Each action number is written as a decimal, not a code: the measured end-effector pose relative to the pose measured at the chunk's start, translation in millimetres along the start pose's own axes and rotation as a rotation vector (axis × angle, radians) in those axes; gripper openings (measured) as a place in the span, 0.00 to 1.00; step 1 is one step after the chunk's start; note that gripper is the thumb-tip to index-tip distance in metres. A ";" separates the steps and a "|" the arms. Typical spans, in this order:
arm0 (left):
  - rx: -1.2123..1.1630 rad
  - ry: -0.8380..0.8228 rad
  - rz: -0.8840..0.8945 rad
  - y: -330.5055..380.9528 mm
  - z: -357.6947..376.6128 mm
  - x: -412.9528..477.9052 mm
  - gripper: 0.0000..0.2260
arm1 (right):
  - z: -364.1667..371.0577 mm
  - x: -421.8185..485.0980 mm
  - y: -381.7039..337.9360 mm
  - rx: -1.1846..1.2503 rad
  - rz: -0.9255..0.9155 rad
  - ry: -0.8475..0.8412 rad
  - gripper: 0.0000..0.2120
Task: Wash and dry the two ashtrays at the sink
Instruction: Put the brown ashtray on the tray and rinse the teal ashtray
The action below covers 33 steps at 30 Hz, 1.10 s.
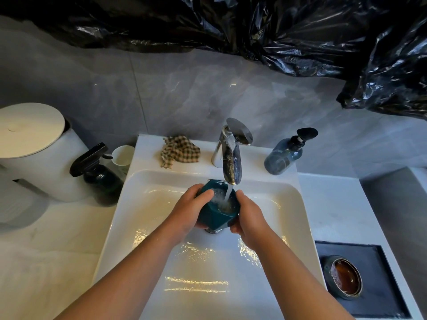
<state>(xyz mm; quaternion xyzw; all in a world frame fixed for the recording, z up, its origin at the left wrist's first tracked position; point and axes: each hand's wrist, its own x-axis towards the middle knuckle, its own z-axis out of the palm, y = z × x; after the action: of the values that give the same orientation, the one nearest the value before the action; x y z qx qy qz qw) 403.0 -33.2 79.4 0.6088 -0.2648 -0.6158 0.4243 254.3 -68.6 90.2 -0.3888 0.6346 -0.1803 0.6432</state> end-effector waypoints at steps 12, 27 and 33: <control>-0.214 -0.113 -0.147 -15.1 -0.8 2.4 0.21 | -1.7 5.8 -5.4 -0.099 -0.222 0.049 0.14; -0.105 -0.025 -0.043 -10.8 -7.9 -1.4 0.14 | -8.5 12.4 9.4 0.025 -0.212 -0.083 0.20; 0.057 -0.096 0.018 -7.7 -3.5 -5.8 0.12 | -10.8 23.4 17.9 0.113 0.051 -0.079 0.24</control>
<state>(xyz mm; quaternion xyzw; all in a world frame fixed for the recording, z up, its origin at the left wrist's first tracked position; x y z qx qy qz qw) 404.3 -23.8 75.6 0.5879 -0.3077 -0.6327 0.3993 242.3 -77.1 62.4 -0.3424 0.6073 -0.1839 0.6929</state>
